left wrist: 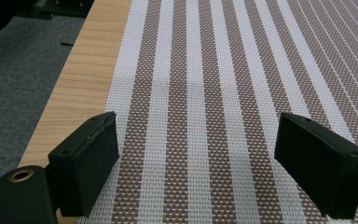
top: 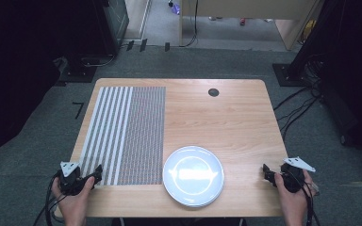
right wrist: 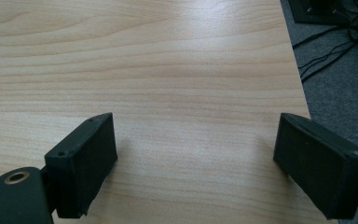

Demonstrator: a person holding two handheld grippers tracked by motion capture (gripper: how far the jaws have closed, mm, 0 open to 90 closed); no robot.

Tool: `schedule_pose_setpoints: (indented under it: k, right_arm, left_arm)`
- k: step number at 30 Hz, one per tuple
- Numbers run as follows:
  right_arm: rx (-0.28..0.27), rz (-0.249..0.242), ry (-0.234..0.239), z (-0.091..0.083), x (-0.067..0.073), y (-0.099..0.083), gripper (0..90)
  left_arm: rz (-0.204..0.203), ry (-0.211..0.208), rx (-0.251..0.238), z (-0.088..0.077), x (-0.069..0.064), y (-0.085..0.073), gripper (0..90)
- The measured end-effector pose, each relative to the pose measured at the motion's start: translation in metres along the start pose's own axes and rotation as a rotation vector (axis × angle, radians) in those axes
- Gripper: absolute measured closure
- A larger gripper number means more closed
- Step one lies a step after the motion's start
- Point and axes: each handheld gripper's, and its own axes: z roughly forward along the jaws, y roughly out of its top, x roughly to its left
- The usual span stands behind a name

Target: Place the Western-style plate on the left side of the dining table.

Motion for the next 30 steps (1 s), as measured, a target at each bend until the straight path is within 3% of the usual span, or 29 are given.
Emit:
schedule_pose_setpoints:
  k: [5, 12, 18, 23, 30]
  right_arm:
    - [0.0, 0.0, -0.001, 0.0, 0.0, 0.0, 12.5]
    - [0.0, -0.001, -0.001, 0.0, 0.0, 0.0, 11.9]
    - [0.0, -0.003, -0.005, 0.0, 0.001, 0.0, 11.9]
    - [0.001, 0.0, -0.002, 0.0, 0.0, 0.0, 11.8]
    - [0.001, -0.001, -0.003, 0.0, 0.001, 0.0, 11.7]
  left_arm:
    - [-0.003, 0.0, -0.012, -0.003, -0.001, 0.001, 13.7]
    - [-0.044, -0.029, -0.026, -0.005, -0.008, 0.007, 13.7]
    - [-0.024, -0.021, -0.042, -0.008, -0.015, 0.013, 13.7]
    - [-0.047, -0.04, -0.058, -0.012, -0.019, 0.02, 13.7]
    - [-0.036, -0.053, -0.082, -0.014, -0.034, 0.033, 13.7]
